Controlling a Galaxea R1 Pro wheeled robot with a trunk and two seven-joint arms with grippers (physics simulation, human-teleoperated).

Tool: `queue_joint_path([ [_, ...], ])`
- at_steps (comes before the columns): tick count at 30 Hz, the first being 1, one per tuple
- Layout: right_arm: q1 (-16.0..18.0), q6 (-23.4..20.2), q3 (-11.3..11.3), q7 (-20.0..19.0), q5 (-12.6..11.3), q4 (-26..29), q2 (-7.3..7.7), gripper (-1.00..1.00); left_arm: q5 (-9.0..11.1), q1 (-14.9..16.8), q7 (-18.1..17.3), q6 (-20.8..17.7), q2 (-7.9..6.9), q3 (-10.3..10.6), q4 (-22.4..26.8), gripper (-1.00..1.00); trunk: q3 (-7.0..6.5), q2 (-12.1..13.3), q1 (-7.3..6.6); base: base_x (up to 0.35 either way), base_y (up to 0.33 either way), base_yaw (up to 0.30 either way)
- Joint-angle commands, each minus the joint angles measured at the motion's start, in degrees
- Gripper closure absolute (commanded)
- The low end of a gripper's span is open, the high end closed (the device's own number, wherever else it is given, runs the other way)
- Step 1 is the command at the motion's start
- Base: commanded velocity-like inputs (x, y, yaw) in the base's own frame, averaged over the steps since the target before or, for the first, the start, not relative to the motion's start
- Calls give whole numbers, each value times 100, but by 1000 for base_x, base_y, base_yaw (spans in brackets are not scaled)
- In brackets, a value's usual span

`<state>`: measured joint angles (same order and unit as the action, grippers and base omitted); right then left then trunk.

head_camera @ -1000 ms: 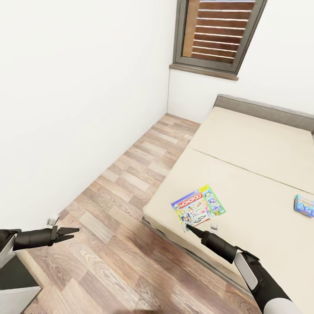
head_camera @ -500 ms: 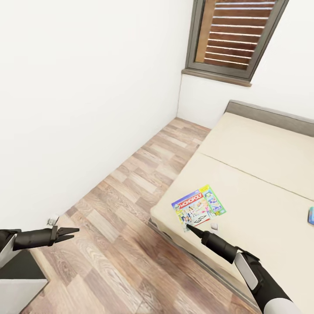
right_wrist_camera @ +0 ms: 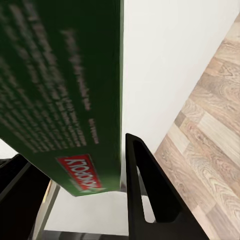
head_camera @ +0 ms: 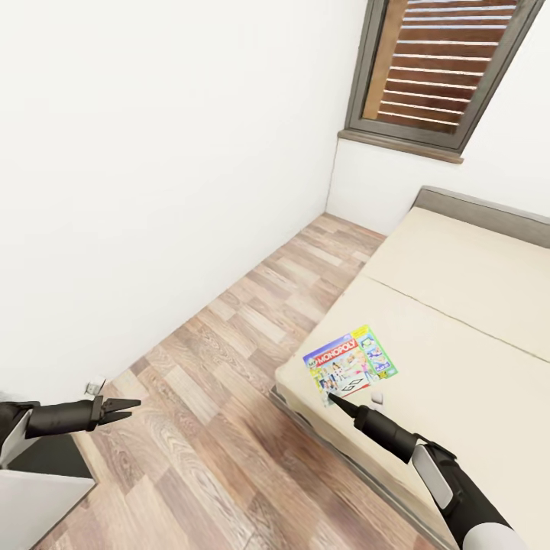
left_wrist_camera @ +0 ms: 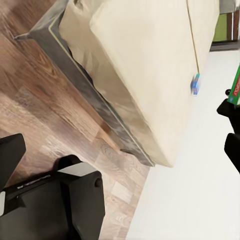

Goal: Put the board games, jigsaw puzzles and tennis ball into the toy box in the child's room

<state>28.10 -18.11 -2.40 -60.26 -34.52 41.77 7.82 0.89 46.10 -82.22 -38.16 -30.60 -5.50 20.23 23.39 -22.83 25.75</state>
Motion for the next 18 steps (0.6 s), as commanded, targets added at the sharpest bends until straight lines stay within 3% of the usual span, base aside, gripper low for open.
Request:
queue_joint_path([
  [1,2,-55,-2,-12,-38,-1,1,100,-3,5,-20,-60,1,-5,-1,-100,0,-9,3,0,0,156],
  [18,-3,-57,-15,-189,-46,-2,177,100,-1,5,-57,-28,1,-7,-1,-100,-147,-9,3,0,0,155],
])
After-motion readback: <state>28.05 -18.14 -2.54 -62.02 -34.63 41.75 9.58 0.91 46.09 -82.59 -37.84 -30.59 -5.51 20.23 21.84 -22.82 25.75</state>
